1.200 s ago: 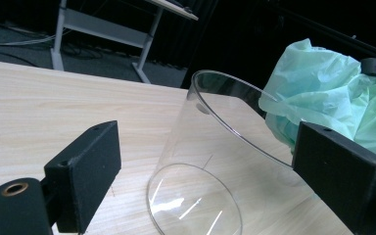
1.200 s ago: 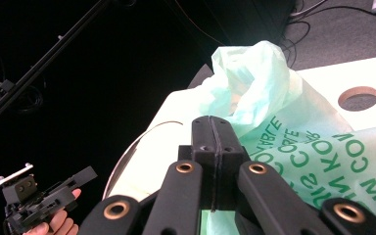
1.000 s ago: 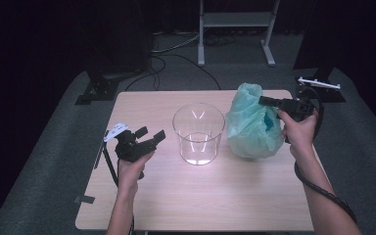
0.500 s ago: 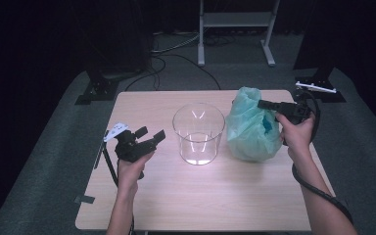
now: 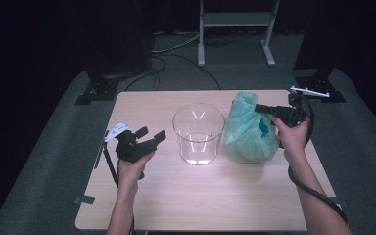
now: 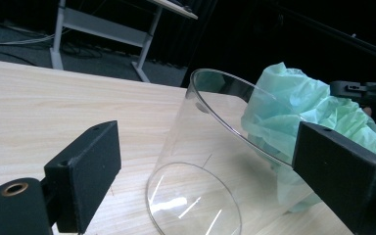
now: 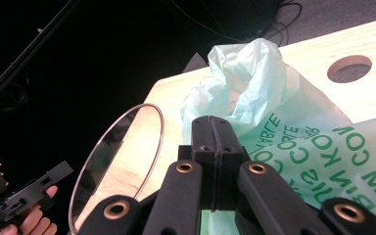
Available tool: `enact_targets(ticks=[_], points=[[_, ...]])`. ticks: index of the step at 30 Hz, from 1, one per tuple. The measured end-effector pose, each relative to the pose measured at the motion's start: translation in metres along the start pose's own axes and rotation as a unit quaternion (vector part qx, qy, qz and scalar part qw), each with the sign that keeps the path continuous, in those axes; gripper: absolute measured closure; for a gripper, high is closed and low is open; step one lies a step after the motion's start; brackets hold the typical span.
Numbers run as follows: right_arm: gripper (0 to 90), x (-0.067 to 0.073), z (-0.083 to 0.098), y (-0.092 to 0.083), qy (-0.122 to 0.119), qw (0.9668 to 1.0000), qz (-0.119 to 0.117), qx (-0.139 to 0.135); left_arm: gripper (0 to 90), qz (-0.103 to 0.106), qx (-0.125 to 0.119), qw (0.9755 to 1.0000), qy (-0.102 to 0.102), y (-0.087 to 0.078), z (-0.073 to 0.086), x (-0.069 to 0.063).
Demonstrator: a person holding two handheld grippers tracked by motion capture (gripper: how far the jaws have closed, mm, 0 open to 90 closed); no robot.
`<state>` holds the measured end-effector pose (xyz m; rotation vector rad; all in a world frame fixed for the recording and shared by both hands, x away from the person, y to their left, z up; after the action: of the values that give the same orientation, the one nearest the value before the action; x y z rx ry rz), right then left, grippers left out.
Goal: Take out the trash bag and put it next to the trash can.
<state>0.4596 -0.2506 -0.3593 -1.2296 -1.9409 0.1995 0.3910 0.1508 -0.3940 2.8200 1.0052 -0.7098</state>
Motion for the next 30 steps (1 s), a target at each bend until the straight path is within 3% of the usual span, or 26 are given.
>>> enact_targets(ticks=[30], points=[[90.0,-0.004,0.019,0.030,-0.003,0.9997,0.009,0.024,9.9,0.002,0.000,1.0000,-0.001,0.000,0.000,-0.001]])
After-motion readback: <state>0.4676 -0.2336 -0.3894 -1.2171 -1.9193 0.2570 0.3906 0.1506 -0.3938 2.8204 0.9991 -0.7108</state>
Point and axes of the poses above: each handheld gripper's, and its own axes: y roughly forward along the jaws, z roughly out of its underside, x roughly to its left, the point moved 6 cm from there along y, roughly forward along the jaws, and after that the axes turned 14 degrees about z, right-handed, at the moved point
